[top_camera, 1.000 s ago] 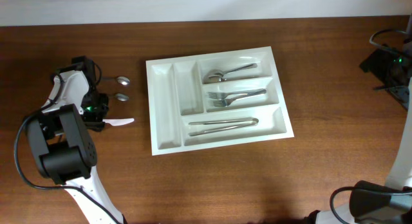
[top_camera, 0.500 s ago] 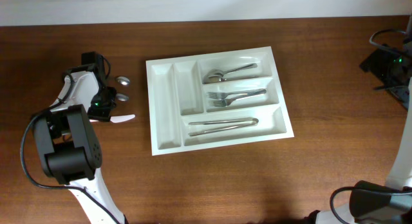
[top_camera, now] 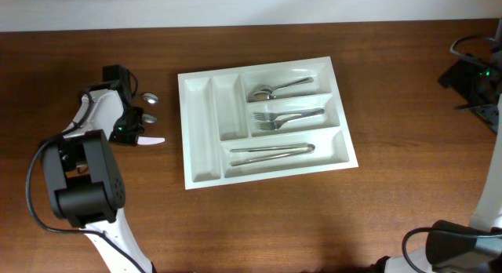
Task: Pack container
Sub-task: 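Lower the left gripper and grasp the white knife's handle, then carry the white knife with the left gripper to the tray's left compartments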
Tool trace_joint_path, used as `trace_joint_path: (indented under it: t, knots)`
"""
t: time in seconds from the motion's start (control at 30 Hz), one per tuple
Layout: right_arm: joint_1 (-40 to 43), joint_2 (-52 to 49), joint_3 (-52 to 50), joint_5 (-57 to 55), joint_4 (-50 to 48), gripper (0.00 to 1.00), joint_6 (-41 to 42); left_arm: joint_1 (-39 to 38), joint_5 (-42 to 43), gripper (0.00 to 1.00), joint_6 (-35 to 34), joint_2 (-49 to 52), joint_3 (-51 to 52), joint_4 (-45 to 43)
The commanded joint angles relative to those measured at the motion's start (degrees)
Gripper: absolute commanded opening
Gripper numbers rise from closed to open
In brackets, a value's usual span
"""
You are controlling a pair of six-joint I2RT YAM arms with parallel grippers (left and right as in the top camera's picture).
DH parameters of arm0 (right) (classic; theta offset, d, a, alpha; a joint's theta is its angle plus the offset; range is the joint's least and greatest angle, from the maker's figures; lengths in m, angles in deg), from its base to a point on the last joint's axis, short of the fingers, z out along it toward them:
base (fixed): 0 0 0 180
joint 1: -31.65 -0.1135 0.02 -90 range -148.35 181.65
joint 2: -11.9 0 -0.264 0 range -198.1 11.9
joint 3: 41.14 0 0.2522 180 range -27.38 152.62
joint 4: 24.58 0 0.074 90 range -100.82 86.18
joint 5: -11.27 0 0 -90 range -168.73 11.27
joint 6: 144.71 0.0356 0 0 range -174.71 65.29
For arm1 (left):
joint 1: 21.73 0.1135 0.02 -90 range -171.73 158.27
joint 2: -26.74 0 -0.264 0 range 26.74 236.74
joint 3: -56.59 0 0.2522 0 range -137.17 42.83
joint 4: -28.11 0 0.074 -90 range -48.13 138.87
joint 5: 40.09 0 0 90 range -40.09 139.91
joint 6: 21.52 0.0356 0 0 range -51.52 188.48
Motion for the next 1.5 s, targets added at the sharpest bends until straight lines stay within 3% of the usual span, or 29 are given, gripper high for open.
trace_joint_path:
  t: [0.0, 0.37, 0.8, 1.13, 1.3, 1.47]
  knots:
    - [0.11, -0.11, 0.24, -0.13, 0.00, 0.99, -0.33, -0.46, 6.49, 0.02, -1.01, 8.55, 8.11, 1.77]
    - [0.11, -0.11, 0.24, -0.13, 0.00, 0.99, -0.33, -0.44, 6.73, 0.02, 2.29, 6.38, 7.08, 3.63]
    - [0.11, -0.11, 0.24, -0.13, 0.00, 0.99, -0.33, -0.66, -0.13, 0.02, 11.85, -8.79, 4.81, 3.96]
    - [0.11, -0.11, 0.24, -0.13, 0.00, 0.99, -0.33, -0.59, -1.97, 0.02, 12.15, -17.31, 4.81, 5.64]
    - [0.11, -0.11, 0.24, -0.11, 0.00, 0.99, -0.33, -2.93, 2.89, 0.02, 17.88, -17.64, 4.81, 5.16]
    - [0.11, -0.11, 0.24, -0.13, 0.00, 0.99, -0.33, -8.96, 2.80, 0.02, 30.73, -17.64, 4.81, 5.16]
